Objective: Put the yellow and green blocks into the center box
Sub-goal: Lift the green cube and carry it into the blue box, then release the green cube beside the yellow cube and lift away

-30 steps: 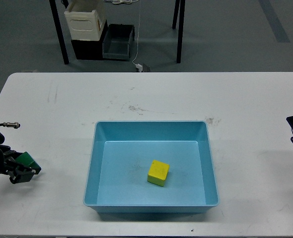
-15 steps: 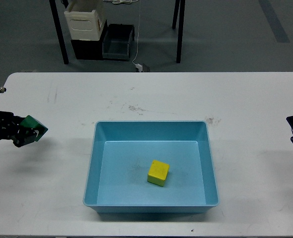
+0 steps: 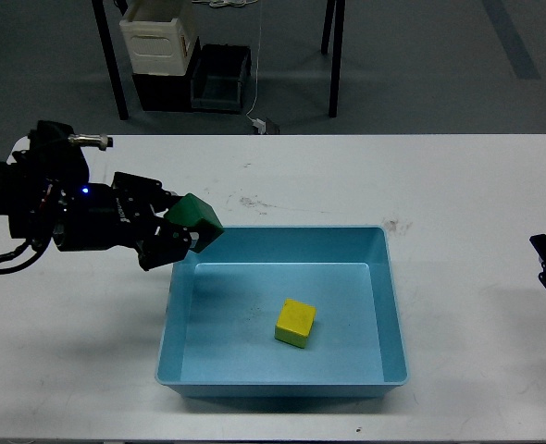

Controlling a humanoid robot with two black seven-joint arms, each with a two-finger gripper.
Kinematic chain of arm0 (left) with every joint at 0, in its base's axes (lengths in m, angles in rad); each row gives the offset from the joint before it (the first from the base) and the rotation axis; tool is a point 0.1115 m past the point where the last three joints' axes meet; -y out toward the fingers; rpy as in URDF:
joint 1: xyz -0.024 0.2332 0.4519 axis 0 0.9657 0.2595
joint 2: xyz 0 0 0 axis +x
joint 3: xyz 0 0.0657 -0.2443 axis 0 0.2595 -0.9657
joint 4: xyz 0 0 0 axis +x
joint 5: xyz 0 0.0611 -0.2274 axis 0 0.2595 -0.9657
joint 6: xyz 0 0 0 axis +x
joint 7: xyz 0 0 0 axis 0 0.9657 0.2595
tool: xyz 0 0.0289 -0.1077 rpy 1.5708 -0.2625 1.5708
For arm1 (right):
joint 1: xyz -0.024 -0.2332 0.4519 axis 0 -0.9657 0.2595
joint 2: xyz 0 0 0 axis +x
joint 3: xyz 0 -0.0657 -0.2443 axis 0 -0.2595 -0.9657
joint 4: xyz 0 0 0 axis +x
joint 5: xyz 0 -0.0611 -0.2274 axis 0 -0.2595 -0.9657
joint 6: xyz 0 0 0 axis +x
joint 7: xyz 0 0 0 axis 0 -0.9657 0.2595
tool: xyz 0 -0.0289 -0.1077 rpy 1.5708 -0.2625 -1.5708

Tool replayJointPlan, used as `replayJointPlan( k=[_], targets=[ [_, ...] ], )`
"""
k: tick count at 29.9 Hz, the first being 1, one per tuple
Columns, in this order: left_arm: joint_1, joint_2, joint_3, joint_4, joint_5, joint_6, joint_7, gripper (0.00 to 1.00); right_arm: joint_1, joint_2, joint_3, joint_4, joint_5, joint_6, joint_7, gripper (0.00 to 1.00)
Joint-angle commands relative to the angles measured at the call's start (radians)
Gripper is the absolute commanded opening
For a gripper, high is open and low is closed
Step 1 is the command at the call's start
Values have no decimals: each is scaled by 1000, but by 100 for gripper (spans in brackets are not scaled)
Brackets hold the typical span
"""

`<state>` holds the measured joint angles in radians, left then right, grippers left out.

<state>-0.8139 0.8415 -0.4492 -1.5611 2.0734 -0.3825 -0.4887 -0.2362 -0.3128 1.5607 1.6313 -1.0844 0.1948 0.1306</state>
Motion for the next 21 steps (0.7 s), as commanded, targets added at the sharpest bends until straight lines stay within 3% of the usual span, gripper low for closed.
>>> replayJointPlan(
  k=[1,5,10,16,18,19,21],
  targets=[
    [-100,-105,120,10,50,-106,0,21,-2,1,-2,-1,0,0,0,100],
    [-189,-194,297,56,108,-106,0,23,-2,4,-2,-1,0,0,0,100],
    [-195,-331,331,177,108,-106,0,29,-2,9,-4,-1,-2,0,0,100],
    [-186,-407,343,297,108,-106,0,74,-3,11,-10,1,0,3,0,100],
    [-185,-427,333,326,108,-106,0,94,-6,9,-14,1,0,9,0,100],
    [-183,-436,330,337,108,-106,0,100,-6,9,-21,1,-2,11,1,100],
    [-185,-444,328,349,96,-106,0,100,-5,11,-40,2,0,11,18,100]
  ],
)
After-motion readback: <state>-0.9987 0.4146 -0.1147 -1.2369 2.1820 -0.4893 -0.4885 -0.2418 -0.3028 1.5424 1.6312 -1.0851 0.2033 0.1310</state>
